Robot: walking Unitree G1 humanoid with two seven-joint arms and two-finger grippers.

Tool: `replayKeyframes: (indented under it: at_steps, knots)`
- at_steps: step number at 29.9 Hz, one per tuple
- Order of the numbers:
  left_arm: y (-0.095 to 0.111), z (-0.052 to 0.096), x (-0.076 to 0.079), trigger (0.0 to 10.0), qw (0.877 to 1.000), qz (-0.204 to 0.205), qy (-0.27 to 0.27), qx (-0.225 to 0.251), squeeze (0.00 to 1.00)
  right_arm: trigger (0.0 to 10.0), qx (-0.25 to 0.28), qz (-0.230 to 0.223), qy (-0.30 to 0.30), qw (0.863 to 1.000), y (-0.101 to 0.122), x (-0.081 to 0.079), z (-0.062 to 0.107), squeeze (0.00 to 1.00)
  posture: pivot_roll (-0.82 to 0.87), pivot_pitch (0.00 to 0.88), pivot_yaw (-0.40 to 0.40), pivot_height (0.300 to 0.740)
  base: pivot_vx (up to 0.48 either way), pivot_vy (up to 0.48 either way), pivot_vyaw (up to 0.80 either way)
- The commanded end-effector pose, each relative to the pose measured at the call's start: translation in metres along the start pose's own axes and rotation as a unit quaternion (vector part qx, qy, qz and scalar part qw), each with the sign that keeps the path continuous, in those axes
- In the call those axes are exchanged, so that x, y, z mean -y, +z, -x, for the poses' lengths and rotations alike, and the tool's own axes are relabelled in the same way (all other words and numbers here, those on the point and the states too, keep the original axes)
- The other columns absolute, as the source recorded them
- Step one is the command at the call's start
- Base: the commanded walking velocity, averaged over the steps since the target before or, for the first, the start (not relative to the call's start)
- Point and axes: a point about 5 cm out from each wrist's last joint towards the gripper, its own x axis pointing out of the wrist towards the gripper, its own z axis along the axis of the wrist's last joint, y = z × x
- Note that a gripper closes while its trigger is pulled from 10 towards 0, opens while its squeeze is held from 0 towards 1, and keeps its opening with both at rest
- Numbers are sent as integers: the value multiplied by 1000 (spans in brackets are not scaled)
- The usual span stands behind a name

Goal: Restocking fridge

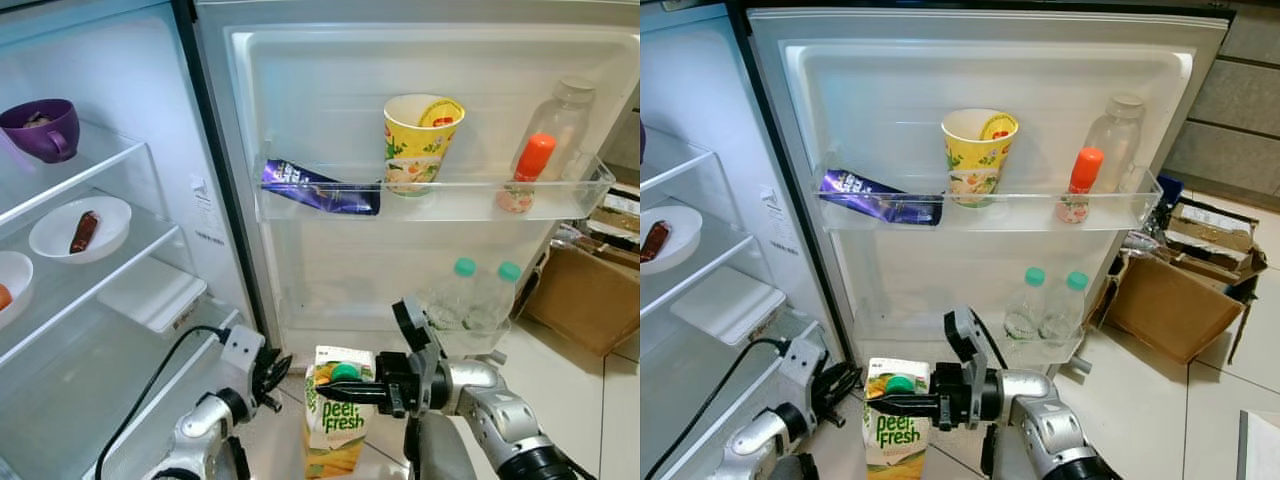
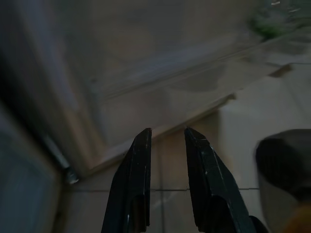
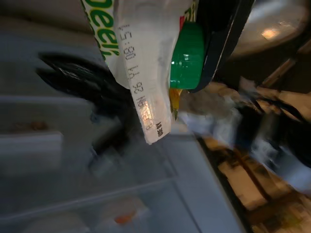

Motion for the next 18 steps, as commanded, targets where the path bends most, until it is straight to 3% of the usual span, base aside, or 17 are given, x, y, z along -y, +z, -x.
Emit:
replayKeyframes:
  at_steps: [1,5,10,11,18]
  knots:
    - [3,4,-7,10000,1000,-11,-19,-7,0,10000,-24,15,-14,1000,-5,2,1,0,-48,18,-38,375,0,0,0]
    - [14,5,-13,10000,999,-12,-50,2,0,10000,-57,31,-45,997,-12,6,0,0,-46,16,-36,375,0,0,0]
    - [17,4,-15,10000,998,-12,-60,6,0,10000,-60,34,-60,996,-13,7,-1,0,-45,14,-35,375,0,0,0]
    - [15,4,-14,10000,998,-12,-55,1,0,10000,-56,41,-96,993,-12,13,0,0,-44,13,-33,375,0,0,0]
    - [2,4,-7,10000,999,22,-39,-15,0,10000,-52,32,-177,982,-13,28,1,0,-50,18,-32,375,0,0,0]
